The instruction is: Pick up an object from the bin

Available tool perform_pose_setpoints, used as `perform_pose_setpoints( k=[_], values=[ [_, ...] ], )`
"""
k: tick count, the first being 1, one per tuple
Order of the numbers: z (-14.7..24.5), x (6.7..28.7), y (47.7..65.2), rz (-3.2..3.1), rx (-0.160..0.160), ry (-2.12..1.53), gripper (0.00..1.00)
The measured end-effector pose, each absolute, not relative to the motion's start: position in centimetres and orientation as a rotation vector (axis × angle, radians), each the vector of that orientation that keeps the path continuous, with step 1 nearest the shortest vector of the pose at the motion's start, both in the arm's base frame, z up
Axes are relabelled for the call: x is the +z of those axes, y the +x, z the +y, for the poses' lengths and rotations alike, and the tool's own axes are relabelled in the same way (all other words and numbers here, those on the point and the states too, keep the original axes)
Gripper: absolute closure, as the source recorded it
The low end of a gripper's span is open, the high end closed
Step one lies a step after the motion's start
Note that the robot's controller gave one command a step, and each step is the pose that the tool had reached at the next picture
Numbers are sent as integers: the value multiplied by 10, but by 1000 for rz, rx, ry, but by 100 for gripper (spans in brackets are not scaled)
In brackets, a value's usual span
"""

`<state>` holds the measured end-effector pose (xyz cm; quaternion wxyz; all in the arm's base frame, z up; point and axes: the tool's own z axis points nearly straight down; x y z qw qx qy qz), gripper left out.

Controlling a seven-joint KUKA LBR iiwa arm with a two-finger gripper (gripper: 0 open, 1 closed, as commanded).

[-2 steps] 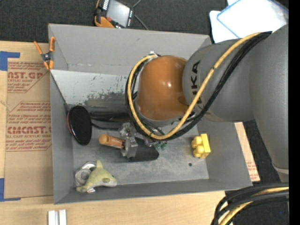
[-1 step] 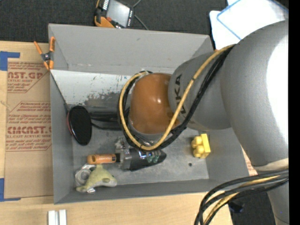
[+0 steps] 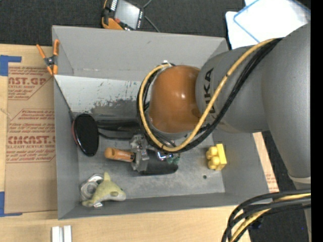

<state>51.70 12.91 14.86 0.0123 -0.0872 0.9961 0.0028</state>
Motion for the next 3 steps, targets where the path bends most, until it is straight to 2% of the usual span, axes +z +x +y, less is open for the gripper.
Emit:
perform_pose_setpoints(
  k=[1,2,3],
  values=[
    [130,132,516,3107,11,-248,100],
    [127,76,493,3109,12,-257,100],
    [127,185,505,3115,10,-249,100]
  ],
)
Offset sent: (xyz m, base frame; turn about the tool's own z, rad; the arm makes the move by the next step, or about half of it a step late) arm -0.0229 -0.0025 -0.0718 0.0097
